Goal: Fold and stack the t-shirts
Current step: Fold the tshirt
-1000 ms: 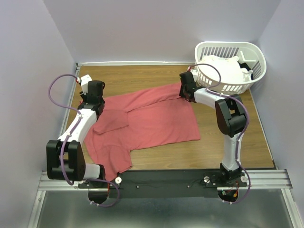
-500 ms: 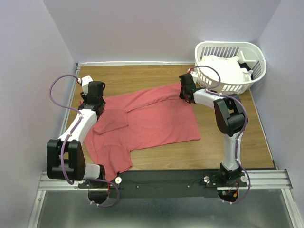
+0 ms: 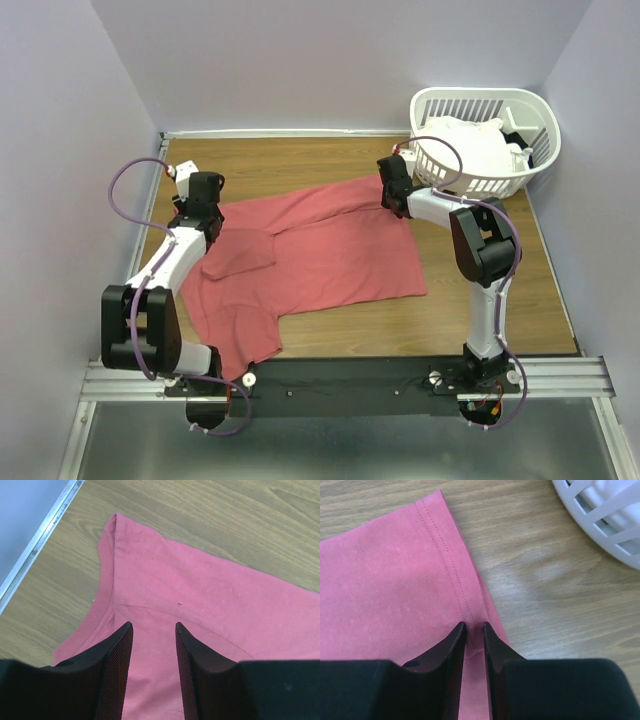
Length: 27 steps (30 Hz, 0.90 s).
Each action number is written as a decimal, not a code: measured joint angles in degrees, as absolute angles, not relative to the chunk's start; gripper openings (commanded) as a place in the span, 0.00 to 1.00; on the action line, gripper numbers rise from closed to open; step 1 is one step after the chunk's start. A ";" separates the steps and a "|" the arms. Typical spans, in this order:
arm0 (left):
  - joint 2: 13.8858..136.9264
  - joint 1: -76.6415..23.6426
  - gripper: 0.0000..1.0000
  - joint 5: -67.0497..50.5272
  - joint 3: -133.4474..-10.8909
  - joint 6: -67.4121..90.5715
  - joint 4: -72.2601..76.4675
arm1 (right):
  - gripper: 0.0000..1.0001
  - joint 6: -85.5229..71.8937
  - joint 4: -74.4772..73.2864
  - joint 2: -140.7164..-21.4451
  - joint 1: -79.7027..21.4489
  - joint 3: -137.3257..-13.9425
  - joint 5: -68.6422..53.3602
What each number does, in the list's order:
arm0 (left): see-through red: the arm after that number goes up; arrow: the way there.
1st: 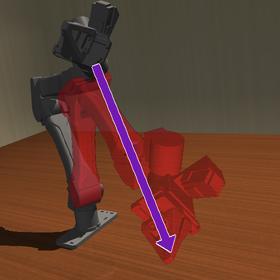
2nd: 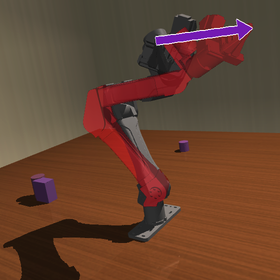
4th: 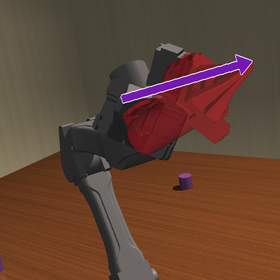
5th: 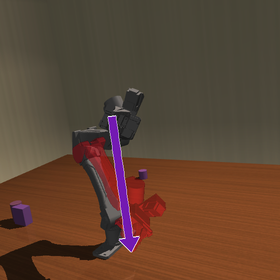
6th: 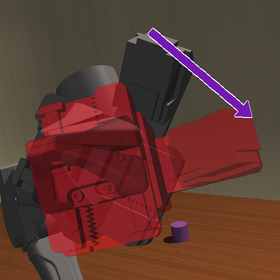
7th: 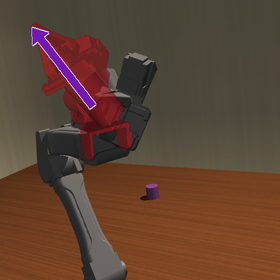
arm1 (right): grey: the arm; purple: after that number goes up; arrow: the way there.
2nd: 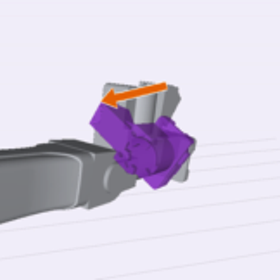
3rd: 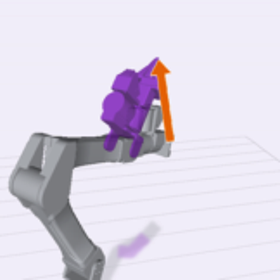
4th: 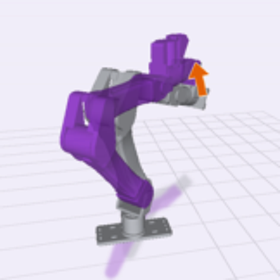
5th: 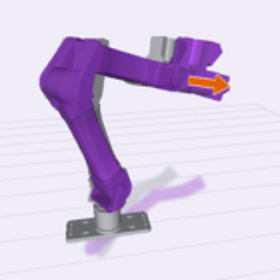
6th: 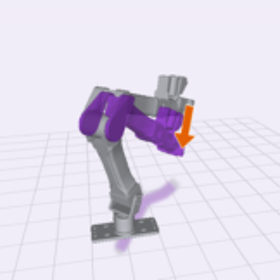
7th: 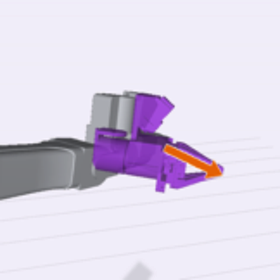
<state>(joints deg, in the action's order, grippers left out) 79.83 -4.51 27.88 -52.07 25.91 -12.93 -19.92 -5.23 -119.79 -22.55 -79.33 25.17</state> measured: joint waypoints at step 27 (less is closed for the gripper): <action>109.51 8.45 0.30 20.34 -69.41 27.14 -15.57 | 0.13 -16.25 -5.43 -119.46 -22.55 -79.15 26.02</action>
<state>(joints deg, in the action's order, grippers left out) 109.51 8.45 20.34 -69.41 27.14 -15.57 -16.25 -5.43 -119.46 -22.55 -79.15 26.02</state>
